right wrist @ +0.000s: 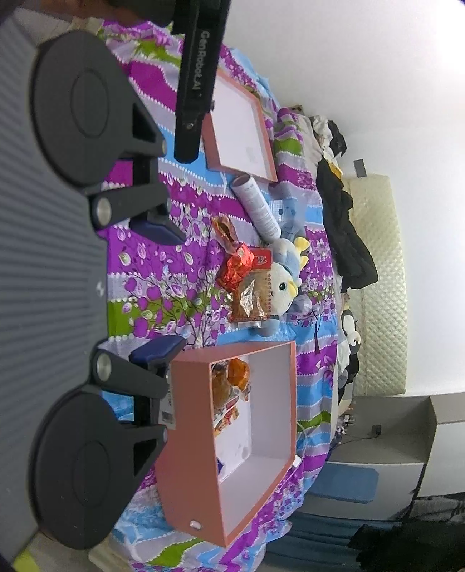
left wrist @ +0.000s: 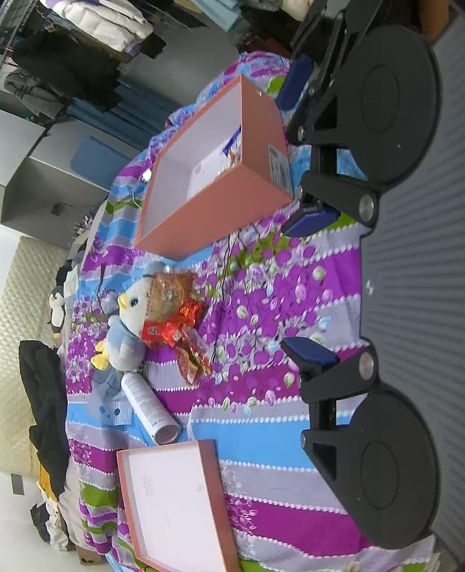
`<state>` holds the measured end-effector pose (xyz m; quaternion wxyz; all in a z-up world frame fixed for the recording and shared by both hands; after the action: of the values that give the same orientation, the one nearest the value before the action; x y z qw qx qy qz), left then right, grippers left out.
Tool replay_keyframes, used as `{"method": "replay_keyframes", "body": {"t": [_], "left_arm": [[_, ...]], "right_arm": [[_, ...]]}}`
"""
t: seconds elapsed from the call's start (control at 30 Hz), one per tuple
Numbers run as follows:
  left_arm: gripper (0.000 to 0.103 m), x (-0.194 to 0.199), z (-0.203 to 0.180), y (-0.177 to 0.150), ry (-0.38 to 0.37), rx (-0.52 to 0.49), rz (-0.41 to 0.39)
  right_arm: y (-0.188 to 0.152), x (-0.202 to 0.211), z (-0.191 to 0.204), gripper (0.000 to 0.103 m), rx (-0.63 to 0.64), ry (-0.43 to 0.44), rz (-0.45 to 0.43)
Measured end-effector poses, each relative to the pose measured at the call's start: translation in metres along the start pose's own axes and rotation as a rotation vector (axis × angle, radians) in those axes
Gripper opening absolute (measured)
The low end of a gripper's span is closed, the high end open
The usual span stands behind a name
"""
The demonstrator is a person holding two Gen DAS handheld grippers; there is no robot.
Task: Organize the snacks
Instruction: 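Move both tools back away from the pink box toward the snack pile, then grasp the red stick-snack packet with left tool while right tool grasps red foil bag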
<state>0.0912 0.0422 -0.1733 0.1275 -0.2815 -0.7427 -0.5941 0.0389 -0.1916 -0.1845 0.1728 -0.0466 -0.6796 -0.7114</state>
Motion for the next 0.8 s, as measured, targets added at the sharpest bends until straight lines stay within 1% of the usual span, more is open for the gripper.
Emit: {"method": "replay_keyframes", "body": {"t": [0.2,0.33,0.5,0.6,0.67,0.8], "left_arm": [[0.072,-0.043,0.027,0.011,0.029,-0.001,-0.003],[0.073,-0.076,0.050,0.017,0.057,0.019,0.001],[0.073,-0.127,0.083,0.027,0.074,0.054,0.032],[0.073,-0.157,0.099,0.035,0.103,0.055,0.038],[0.073,-0.176,0.109,0.041,0.099,0.068,0.035],[0.073,-0.220,0.122,0.054,0.098,0.044,0.043]], "right_arm": [[0.000,-0.038,0.016,0.058,0.080,0.036,-0.009],[0.001,-0.071,0.022,0.058,0.106,0.056,-0.001],[-0.002,-0.125,0.022,0.058,0.126,0.058,0.032],[-0.004,-0.160,0.019,0.058,0.127,0.062,0.055],[-0.005,-0.183,0.018,0.058,0.128,0.067,0.062],[-0.009,-0.229,0.018,0.058,0.153,0.088,0.073]]}}
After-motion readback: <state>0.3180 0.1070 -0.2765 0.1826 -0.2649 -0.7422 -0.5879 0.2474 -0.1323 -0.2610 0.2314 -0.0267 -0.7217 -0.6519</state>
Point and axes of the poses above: each gripper's, at about its wrist camera, not at the fingertips, and x roughly against the way its jaws point, z to its left, y to its top, the point moved 1 cm from there along -x, roughly the way its jaws point, and after that the axes turned 10 degrees about -z, right-handed, at the moved point
